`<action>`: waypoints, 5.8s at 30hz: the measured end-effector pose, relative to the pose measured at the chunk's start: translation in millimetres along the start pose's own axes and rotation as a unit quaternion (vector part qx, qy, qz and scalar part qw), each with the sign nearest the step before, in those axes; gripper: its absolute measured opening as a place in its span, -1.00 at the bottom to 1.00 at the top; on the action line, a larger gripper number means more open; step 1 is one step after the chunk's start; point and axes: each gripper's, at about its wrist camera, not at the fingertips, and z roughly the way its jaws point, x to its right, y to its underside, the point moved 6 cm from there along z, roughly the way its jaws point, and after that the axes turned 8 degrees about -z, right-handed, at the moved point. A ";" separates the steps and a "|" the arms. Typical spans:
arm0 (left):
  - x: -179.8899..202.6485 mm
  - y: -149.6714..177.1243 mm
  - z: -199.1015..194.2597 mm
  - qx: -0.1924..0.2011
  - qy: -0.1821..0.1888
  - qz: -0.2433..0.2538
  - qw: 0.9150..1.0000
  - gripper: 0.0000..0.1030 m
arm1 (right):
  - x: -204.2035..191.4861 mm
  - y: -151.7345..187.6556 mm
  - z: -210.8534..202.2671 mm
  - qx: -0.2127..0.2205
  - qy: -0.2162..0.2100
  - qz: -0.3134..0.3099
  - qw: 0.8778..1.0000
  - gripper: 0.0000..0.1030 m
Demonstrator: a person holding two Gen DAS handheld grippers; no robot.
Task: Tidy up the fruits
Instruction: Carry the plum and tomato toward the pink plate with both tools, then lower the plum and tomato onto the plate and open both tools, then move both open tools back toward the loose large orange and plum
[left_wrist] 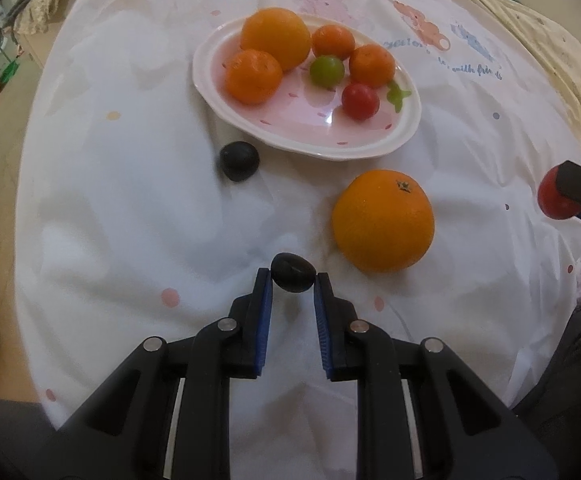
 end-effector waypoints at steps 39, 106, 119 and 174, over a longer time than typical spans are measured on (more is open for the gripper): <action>-16.0 -107.3 -92.7 0.133 -0.038 0.002 0.990 -0.66 | 2.1 -67.4 -20.9 0.083 0.002 -0.035 0.996 -0.36; 12.8 -127.9 12.7 0.049 -0.022 -0.003 0.999 0.36 | 12.1 -104.1 93.3 -0.009 -0.005 -0.041 0.999 0.32; 0.9 -122.5 -18.1 0.086 -0.022 -0.015 0.996 0.36 | 8.0 -104.5 53.6 0.032 -0.009 -0.026 0.999 0.34; -73.6 -50.4 -83.0 0.115 -0.011 -0.123 0.986 0.69 | -40.0 25.8 109.8 -0.102 0.053 -0.128 0.985 0.73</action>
